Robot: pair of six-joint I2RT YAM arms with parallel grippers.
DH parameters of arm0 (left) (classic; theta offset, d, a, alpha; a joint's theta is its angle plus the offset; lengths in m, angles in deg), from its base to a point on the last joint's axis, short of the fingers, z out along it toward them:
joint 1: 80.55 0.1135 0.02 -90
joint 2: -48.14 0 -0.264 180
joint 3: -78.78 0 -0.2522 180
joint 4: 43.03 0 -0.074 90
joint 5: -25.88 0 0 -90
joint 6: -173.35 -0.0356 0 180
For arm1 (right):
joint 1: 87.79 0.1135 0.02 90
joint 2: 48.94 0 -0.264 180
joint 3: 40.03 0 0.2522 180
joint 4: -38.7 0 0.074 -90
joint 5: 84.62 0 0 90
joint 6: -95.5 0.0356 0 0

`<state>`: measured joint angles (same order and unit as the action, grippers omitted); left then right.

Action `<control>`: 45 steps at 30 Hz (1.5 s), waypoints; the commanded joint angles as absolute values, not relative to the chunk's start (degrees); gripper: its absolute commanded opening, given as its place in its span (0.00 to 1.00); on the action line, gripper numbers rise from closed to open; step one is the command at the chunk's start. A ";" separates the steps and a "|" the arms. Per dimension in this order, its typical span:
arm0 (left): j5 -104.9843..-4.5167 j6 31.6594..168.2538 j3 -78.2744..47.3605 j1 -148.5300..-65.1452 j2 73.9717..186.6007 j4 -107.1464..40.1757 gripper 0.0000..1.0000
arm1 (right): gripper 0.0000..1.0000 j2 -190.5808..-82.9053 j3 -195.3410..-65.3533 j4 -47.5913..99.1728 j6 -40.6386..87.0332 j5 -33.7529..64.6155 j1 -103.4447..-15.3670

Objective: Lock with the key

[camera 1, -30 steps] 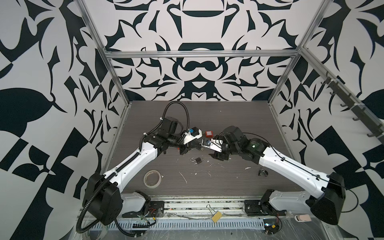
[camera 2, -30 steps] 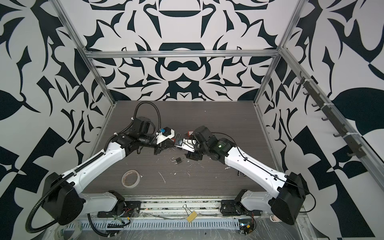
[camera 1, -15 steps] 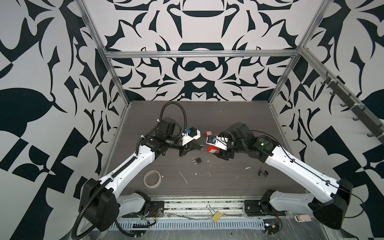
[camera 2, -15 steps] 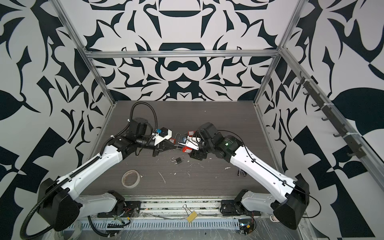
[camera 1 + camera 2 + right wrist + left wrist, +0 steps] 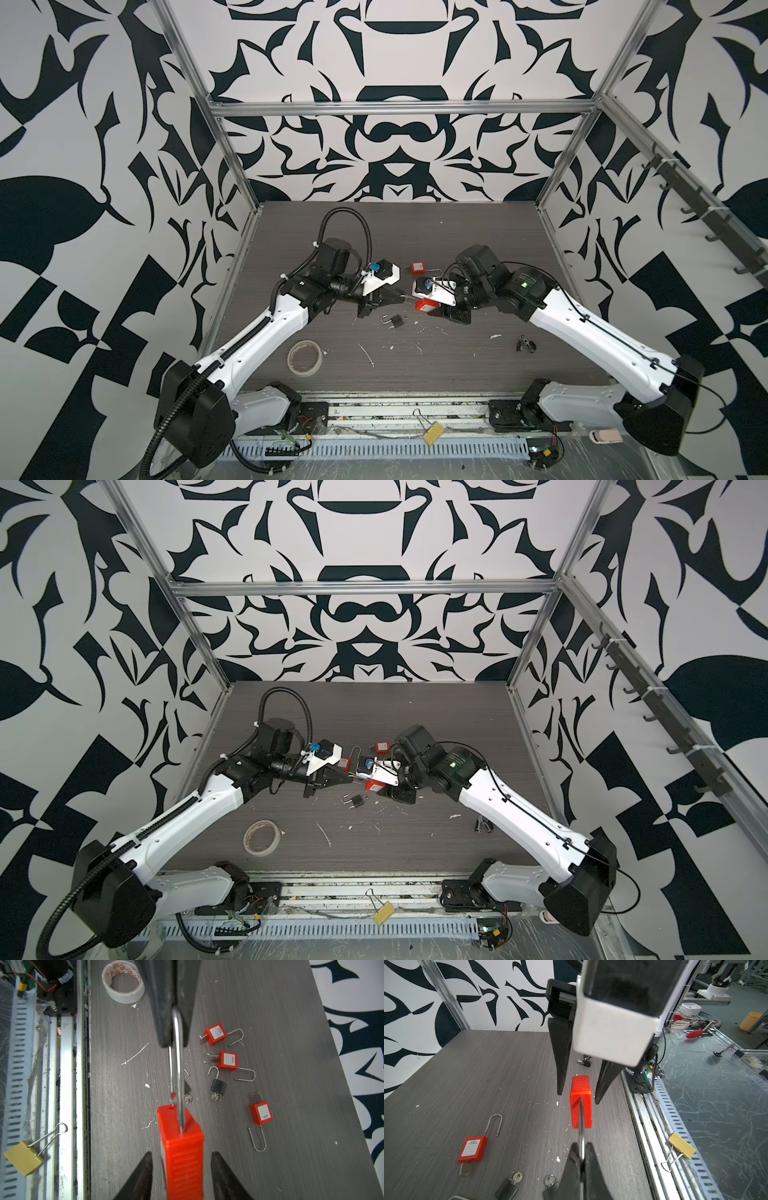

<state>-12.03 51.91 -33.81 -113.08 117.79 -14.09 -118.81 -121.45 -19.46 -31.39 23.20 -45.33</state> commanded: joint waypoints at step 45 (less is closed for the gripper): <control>-14.20 46.57 -33.14 -118.78 116.40 -15.15 0.00 | 0.17 -123.18 -132.86 -21.26 -34.14 36.12 -45.91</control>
